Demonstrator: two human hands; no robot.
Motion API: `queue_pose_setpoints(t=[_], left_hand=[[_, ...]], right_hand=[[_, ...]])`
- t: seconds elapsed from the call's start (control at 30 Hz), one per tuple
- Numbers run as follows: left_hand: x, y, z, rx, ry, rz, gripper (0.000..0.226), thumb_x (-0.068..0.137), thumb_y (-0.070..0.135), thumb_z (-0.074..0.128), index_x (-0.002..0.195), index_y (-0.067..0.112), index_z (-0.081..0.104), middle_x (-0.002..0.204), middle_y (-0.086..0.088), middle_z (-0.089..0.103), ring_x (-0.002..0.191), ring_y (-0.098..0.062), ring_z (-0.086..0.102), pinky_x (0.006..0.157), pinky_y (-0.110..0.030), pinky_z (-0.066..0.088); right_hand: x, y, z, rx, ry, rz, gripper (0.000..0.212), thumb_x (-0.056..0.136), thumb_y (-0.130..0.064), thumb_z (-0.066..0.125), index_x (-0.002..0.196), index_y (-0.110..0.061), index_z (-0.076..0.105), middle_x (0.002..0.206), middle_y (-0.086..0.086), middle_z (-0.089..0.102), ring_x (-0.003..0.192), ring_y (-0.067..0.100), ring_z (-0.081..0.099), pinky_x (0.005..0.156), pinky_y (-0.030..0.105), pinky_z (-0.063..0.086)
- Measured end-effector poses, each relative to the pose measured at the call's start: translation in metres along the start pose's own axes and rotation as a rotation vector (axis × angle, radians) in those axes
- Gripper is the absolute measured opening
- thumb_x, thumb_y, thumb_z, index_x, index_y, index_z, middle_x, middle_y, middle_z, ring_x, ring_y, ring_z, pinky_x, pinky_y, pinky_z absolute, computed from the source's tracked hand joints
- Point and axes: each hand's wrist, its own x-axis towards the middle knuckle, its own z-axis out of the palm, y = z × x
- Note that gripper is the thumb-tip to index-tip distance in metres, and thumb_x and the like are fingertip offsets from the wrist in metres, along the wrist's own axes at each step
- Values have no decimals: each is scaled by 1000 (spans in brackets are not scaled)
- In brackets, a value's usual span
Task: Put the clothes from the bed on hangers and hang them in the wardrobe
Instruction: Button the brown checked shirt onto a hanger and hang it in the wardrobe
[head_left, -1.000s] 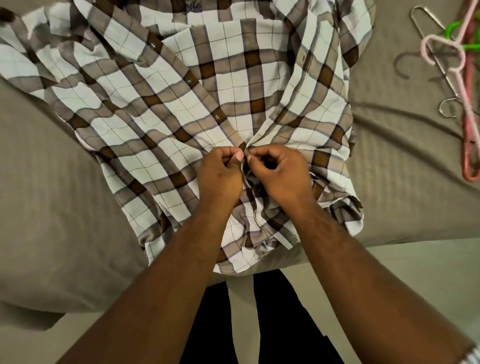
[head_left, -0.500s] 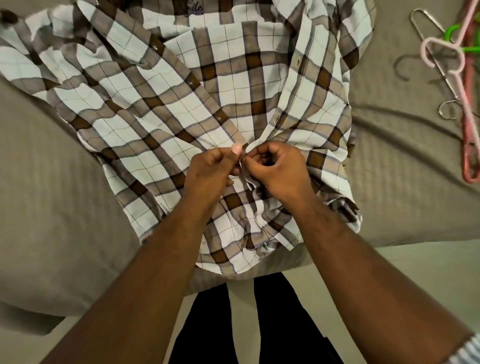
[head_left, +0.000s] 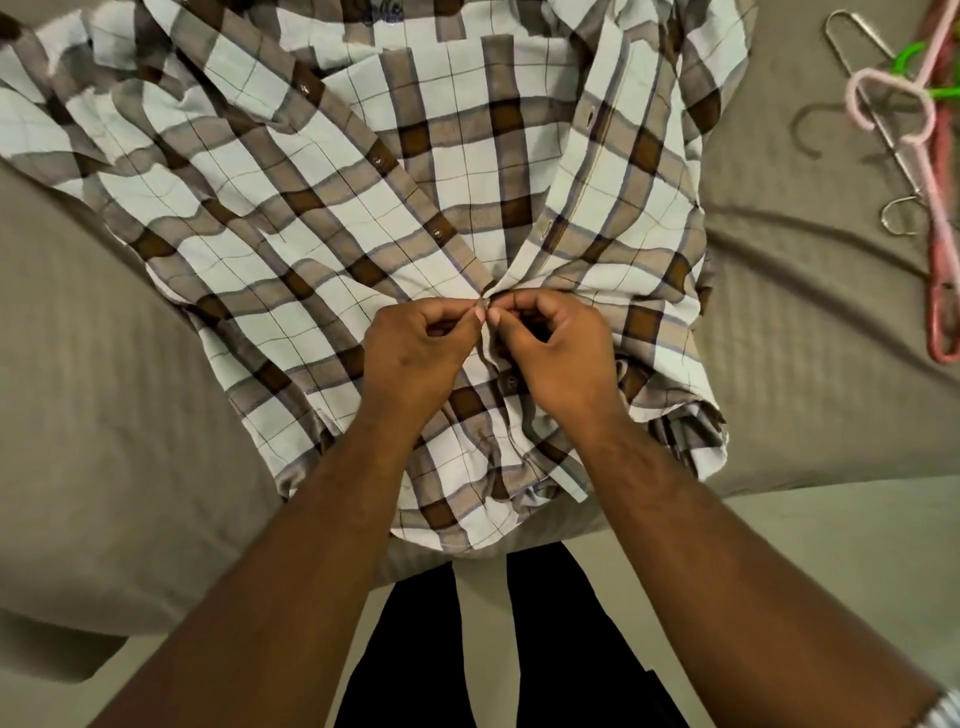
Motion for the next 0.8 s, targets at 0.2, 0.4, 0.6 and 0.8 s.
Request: queue_pose_setpoints(t=[0.2,0.4,0.6,0.8], left_hand=[[-1,2,9,92,70,65,17,93,29,70,105,22,79,83,17,71,77,9,66,71,-10,53],[2,1,3,-13,-27,-12,18,94,26,69,108,18,78,85,17,72,77,9,66,68,-7,52],[-7,-3,-2,172,-217,-95,11,91,29,70,89,21,77,75,10,72,69,-3,67,69,-25,56],[-18,-3,-1,276,-268,-134,16,90,25,72,76,32,69,69,15,69,64,0,65,63,-22,54]], right_hand=[[0,-3,-1,-60,24,36,11,91,-23,74,93,-14,78,78,-6,74,69,6,70,58,14,54],[0,-2,-6,304,-60,234,9,94,-16,70,91,-10,76,72,6,71,64,18,64,64,34,56],[-3,-19,-19,124,29,187,43,93,-39,71,71,-2,68,62,10,69,48,17,59,49,27,49],[16,-25,0,-243,191,49,29,83,-39,79,83,-20,57,71,-7,62,62,4,59,57,19,48]])
